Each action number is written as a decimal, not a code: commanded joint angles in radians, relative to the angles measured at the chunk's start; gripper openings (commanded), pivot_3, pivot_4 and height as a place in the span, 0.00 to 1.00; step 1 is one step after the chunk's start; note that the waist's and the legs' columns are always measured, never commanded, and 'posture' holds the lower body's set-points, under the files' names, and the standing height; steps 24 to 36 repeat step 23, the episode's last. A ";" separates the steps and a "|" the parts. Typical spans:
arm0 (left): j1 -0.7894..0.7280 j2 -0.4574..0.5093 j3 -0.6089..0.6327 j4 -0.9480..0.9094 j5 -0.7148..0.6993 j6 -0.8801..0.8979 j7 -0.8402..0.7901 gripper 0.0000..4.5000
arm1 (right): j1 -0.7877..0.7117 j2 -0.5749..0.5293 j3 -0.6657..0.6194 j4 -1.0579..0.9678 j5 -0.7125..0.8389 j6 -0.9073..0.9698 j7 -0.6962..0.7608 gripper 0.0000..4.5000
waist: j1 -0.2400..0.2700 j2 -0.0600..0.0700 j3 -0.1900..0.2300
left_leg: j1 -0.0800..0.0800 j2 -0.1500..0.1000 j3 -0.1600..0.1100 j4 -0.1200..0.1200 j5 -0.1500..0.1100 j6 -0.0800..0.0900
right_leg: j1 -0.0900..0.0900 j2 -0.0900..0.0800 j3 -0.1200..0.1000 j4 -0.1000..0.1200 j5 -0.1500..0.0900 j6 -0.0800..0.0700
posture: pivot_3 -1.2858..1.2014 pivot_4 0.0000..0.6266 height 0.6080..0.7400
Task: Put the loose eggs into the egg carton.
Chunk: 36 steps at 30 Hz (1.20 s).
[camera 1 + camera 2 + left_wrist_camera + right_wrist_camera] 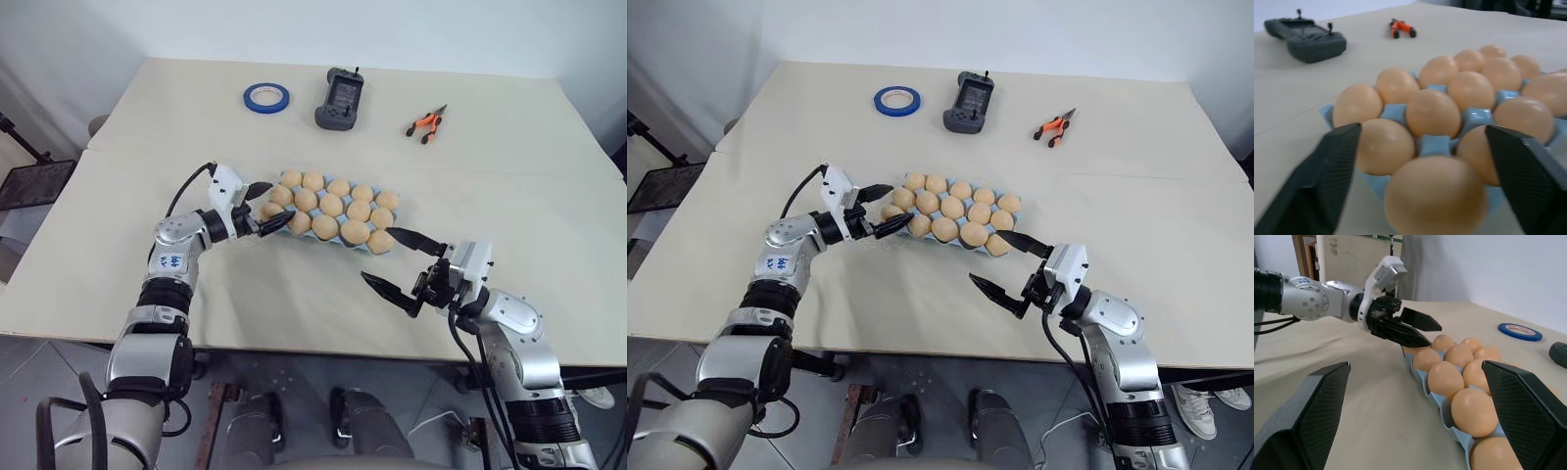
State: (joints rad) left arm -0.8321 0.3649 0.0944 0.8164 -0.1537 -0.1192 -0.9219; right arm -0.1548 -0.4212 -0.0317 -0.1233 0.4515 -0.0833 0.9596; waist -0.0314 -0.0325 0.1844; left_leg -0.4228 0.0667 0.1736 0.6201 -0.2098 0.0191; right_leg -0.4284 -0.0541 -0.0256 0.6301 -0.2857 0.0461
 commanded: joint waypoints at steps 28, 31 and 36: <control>0.663 0.324 0.167 -0.710 -0.165 0.039 -0.058 1.00 | 0.023 -0.156 -0.096 0.051 0.037 -0.004 0.109 1.00 | -0.018 0.001 0.000 | 0.001 -0.001 0.001 -0.007 0.001 -0.001 | 0.001 -0.009 -0.003 -0.004 -0.010 -0.017 | 0.52 0.24 1.00; 0.663 0.324 0.167 -0.710 -0.165 0.039 -0.058 1.00 | 0.023 -0.156 -0.096 0.051 0.037 -0.004 0.109 1.00 | -0.018 0.001 0.000 | 0.001 -0.001 0.001 -0.007 0.001 -0.001 | 0.001 -0.009 -0.003 -0.004 -0.010 -0.017 | 0.52 0.24 1.00; 0.663 0.324 0.167 -0.710 -0.165 0.039 -0.058 1.00 | 0.023 -0.156 -0.096 0.051 0.037 -0.004 0.109 1.00 | -0.018 0.001 0.000 | 0.001 -0.001 0.001 -0.007 0.001 -0.001 | 0.001 -0.009 -0.003 -0.004 -0.010 -0.017 | 0.52 0.24 1.00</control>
